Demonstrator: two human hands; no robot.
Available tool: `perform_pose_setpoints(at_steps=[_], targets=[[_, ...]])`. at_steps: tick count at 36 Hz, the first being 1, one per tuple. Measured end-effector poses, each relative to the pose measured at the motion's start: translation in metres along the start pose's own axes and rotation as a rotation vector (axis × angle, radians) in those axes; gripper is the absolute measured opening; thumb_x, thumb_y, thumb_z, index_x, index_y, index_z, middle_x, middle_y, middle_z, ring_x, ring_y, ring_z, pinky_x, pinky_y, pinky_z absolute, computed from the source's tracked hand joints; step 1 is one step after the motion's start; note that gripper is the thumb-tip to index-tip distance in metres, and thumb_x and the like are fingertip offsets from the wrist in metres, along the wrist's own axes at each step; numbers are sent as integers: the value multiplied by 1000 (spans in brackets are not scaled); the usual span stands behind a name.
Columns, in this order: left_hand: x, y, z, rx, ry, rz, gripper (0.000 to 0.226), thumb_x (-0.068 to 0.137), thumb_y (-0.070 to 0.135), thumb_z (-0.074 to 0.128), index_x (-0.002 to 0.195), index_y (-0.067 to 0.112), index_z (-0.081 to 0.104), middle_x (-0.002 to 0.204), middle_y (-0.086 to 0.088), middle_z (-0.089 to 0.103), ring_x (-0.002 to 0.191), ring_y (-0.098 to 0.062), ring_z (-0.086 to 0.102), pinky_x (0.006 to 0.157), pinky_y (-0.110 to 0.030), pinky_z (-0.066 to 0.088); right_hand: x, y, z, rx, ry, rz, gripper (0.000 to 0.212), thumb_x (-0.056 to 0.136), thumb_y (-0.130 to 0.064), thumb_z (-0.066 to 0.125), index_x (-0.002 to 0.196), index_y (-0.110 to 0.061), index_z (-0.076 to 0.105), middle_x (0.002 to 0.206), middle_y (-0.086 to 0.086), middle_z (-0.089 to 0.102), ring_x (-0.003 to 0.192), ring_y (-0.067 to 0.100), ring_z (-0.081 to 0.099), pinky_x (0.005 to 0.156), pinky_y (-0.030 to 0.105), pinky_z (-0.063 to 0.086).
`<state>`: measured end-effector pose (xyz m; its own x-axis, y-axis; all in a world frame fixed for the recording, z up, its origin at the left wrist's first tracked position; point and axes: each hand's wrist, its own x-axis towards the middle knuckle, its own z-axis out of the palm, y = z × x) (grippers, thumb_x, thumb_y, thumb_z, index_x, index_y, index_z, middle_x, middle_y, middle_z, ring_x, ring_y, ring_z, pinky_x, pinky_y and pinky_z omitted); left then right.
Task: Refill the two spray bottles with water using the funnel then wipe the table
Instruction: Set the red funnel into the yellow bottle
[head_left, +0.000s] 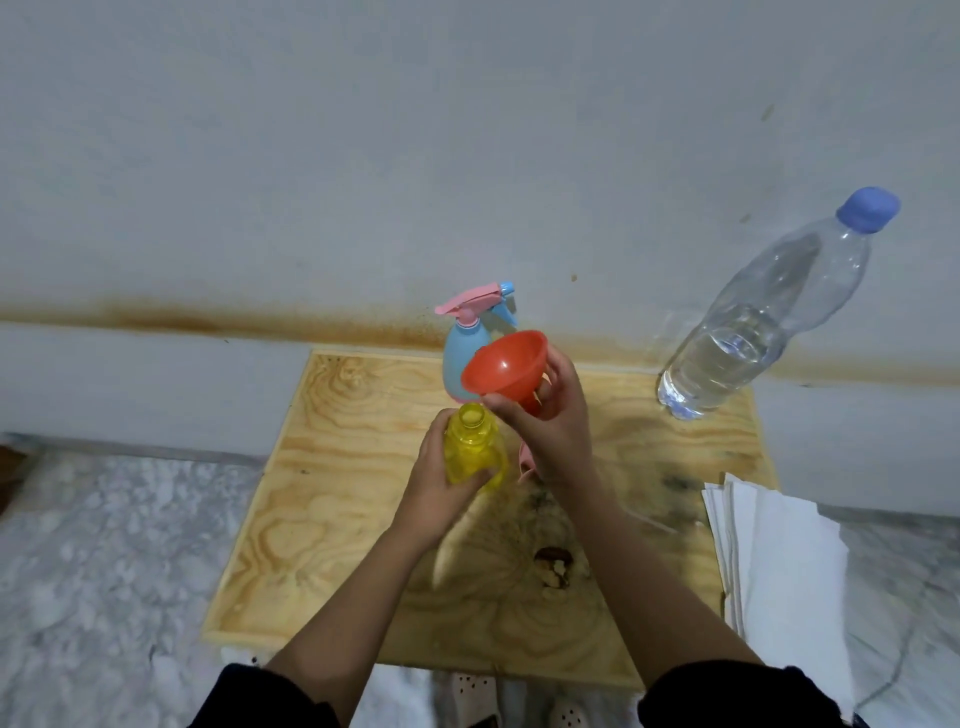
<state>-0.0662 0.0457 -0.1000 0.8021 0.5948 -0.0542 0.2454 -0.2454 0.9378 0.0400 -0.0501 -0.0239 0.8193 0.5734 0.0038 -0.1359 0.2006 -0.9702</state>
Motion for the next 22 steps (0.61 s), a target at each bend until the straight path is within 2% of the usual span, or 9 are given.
perform_pose_setpoints(at_steps=[4, 6, 7, 10, 13, 16, 22], targets=[[3, 4, 0, -16, -2, -27, 68, 73, 15, 79, 112, 51, 36, 114, 23, 49, 101, 13, 49, 76, -3, 39, 0, -5, 13, 7, -47, -6, 90, 54, -20, 83, 133, -12, 42, 128, 8, 57, 115, 15, 59, 84, 23, 51], [4, 3, -1, -14, -16, -17, 69, 71, 20, 80, 116, 47, 36, 118, 22, 48, 102, 20, 45, 77, -1, 36, 0, -5, 19, -4, -54, -2, 91, 53, -14, 86, 133, -14, 41, 129, 6, 56, 115, 10, 58, 83, 18, 49], [5, 3, -2, -6, -22, -18, 71, 70, 22, 79, 119, 46, 34, 120, 19, 48, 104, 18, 45, 79, -2, 35, 1, -4, 21, -3, -50, 0, 90, 54, -10, 85, 132, -15, 41, 129, 5, 55, 114, 7, 57, 82, 17, 49], [6, -1, -1, 3, -19, -46, 79, 71, 20, 80, 128, 41, 29, 131, 9, 46, 118, -4, 45, 91, -18, 39, 0, 0, 27, 16, -59, -1, 85, 56, -5, 82, 130, -16, 41, 129, 7, 54, 112, 5, 57, 83, 16, 48], [7, -6, 1, -8, -16, -55, 87, 70, 22, 80, 138, 36, 27, 140, 3, 44, 128, -13, 42, 103, -35, 40, -1, 4, 30, 17, -75, -9, 82, 52, -9, 85, 122, -26, 44, 128, 6, 53, 112, 6, 57, 84, 17, 48], [6, -8, 1, -6, -15, -65, 91, 71, 23, 80, 142, 34, 24, 141, 2, 44, 130, -14, 41, 105, -38, 40, -2, 8, 32, 11, -73, -3, 82, 48, -23, 84, 120, -30, 45, 126, 0, 55, 113, 6, 56, 85, 18, 48], [6, -8, 2, -36, -14, -46, 86, 73, 19, 79, 142, 31, 28, 142, 4, 43, 130, -10, 41, 106, -35, 40, -2, 17, 33, -21, -89, -13, 85, 49, -25, 84, 123, -28, 43, 126, -2, 53, 117, 10, 55, 88, 24, 50]])
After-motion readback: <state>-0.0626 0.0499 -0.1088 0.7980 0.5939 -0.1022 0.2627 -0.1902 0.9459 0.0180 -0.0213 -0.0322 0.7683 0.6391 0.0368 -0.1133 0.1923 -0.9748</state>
